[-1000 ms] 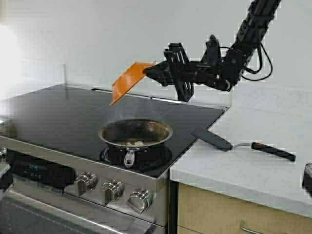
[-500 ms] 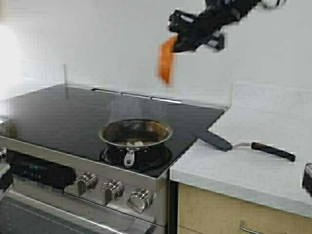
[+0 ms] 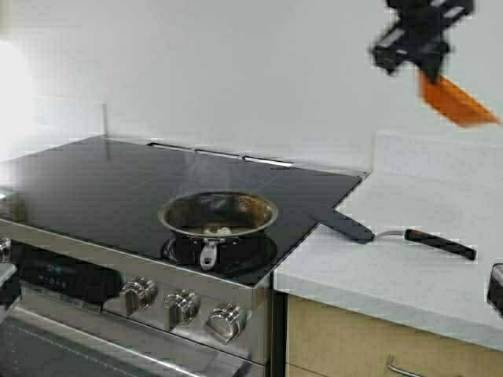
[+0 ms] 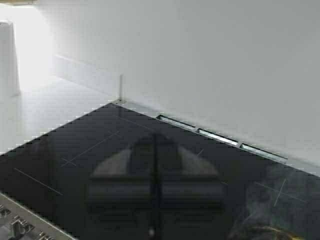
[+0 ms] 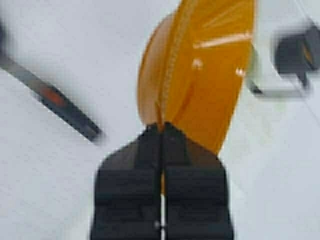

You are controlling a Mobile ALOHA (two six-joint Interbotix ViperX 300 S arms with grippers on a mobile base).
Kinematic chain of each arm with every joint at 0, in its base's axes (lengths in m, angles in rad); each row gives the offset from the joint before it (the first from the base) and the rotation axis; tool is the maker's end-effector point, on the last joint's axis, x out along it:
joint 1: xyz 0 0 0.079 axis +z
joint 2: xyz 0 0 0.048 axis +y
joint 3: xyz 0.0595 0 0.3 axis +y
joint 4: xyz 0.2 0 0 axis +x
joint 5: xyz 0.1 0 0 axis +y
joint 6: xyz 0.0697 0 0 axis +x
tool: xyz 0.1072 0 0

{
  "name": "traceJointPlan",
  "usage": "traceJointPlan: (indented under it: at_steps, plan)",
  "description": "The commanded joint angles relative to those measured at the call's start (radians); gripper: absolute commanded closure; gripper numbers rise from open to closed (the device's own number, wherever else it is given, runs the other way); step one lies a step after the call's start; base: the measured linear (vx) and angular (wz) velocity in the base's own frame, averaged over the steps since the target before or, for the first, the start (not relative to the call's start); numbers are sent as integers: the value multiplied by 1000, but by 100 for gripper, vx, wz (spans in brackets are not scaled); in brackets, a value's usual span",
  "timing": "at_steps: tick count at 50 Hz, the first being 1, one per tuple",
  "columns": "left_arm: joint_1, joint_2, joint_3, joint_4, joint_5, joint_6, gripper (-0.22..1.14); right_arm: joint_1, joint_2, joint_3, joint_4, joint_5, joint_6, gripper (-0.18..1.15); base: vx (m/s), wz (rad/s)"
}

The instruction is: Add oil to the pan and cook the shrimp and serve it

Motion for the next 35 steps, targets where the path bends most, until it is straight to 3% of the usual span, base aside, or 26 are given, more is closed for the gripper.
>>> traceJointPlan:
  at_steps: [1,18,35]
  plan:
    - [2,12,-15,0,-5,0,89,-130,3,29,-46,20,-3,91,0,0]
    - [2,20,-17,0,-5,3,89,-394,129,29,-282,18,2,91,0,0]
    - [2,20,-17,0,-5,8,89,-483,379,-86,-371,-61,83,91,0,0]
